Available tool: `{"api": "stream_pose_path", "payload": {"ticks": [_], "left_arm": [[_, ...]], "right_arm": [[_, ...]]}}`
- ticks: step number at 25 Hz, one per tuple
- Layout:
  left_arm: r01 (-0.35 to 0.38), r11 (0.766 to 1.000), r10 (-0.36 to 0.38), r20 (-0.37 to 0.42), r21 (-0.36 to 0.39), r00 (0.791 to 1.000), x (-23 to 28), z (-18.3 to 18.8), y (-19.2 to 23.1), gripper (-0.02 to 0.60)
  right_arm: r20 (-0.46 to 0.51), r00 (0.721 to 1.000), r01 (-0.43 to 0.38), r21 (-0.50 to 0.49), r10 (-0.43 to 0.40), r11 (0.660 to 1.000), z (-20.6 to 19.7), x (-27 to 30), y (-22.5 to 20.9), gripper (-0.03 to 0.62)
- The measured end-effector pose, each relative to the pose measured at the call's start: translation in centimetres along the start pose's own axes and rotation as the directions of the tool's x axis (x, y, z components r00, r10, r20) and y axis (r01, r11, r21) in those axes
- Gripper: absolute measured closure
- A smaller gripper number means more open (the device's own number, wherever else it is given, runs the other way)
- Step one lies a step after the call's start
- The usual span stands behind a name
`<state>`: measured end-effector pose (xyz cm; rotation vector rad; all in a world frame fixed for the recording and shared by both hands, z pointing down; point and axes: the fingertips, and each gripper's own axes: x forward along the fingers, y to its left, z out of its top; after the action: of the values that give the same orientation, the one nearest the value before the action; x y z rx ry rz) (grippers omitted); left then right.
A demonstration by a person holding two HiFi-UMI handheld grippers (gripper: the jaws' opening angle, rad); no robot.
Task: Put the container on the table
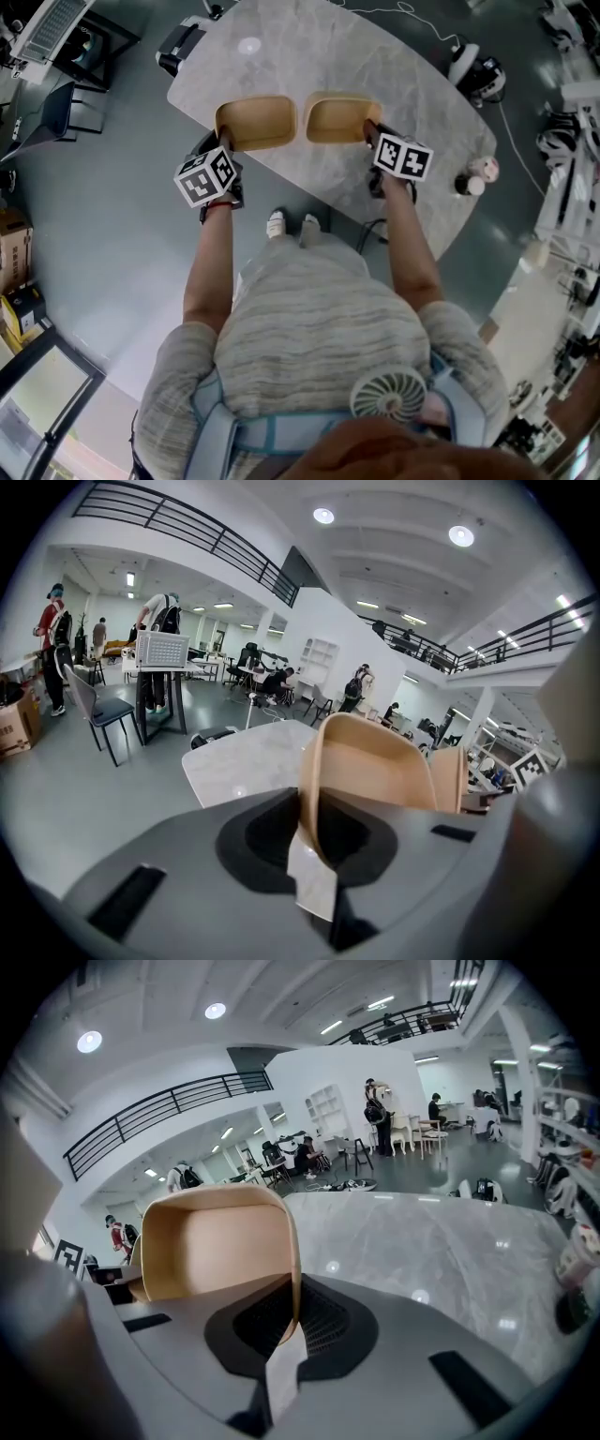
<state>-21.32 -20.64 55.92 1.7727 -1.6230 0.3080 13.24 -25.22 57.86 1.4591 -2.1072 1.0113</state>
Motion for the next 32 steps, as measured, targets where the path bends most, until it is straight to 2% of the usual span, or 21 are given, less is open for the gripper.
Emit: {"api": "stream_pose_path", "payload": {"ticks": [7,16,32], "left_arm": [[-0.006,1.000,0.006,-0.021,0.009,1.000,0.9,-0.9,0.0,0.545],[-0.008,1.000,0.008,-0.056,0.009,0.998,1.5,-2.4,-0.1,0.545],[-0.015,1.000,0.017,-0.089,0.018,0.996,1.5,-4.1,-0.1,0.545]], "right_arm": [[-0.057,0.998,0.030,0.037,-0.028,0.999,-2.0,1.8,-1.7,0.591],[-0.147,0.983,0.112,0.007,-0.110,0.994,-4.3,3.6,-4.2,0.591],[-0.317,0.928,0.201,-0.023,-0.198,0.979,-9.9,6.0,-7.2,0.591]]}}
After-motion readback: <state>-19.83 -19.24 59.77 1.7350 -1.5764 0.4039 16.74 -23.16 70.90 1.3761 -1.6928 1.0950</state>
